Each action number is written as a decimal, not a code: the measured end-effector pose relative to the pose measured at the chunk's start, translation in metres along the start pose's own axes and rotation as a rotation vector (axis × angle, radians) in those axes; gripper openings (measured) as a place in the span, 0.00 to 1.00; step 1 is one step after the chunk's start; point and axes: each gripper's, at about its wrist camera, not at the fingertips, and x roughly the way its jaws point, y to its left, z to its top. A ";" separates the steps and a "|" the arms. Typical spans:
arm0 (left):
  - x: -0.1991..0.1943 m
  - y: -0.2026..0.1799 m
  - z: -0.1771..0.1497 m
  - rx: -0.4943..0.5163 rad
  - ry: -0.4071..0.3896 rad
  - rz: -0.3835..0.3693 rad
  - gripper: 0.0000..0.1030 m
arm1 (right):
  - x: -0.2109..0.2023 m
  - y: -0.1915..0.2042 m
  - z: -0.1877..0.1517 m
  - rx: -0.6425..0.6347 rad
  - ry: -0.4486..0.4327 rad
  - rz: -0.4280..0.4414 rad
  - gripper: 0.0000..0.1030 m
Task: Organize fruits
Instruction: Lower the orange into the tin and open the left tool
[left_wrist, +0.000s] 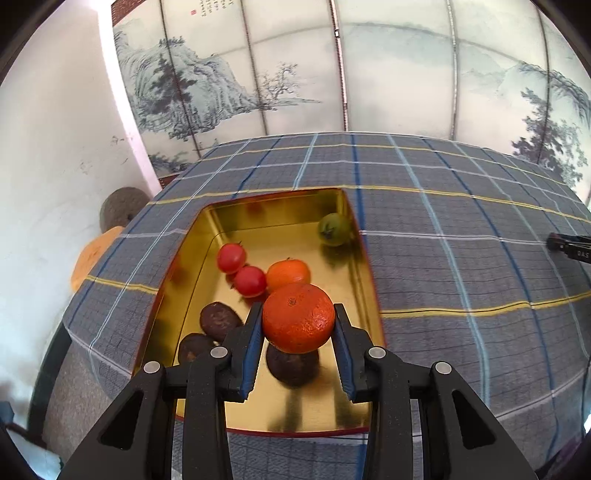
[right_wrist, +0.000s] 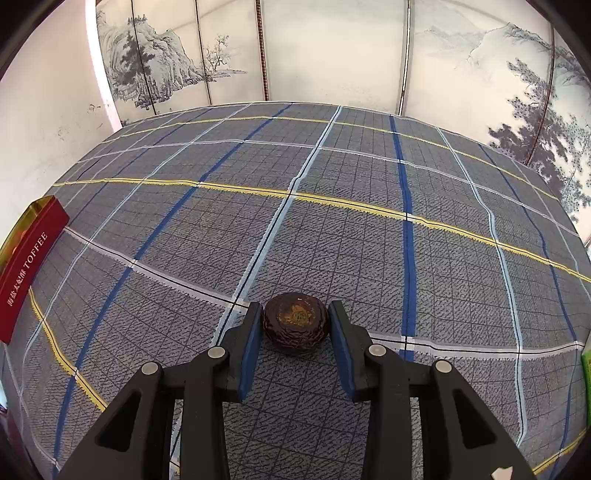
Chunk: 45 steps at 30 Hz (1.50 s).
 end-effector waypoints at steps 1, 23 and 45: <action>0.001 0.001 -0.001 -0.003 0.002 0.003 0.36 | 0.000 0.000 0.000 0.000 0.000 -0.001 0.34; 0.027 0.016 -0.006 -0.001 0.022 0.079 0.43 | -0.002 0.015 -0.003 -0.037 0.002 0.013 0.32; -0.002 0.060 -0.009 -0.126 -0.070 0.161 0.82 | -0.056 0.257 0.052 -0.288 -0.108 0.496 0.31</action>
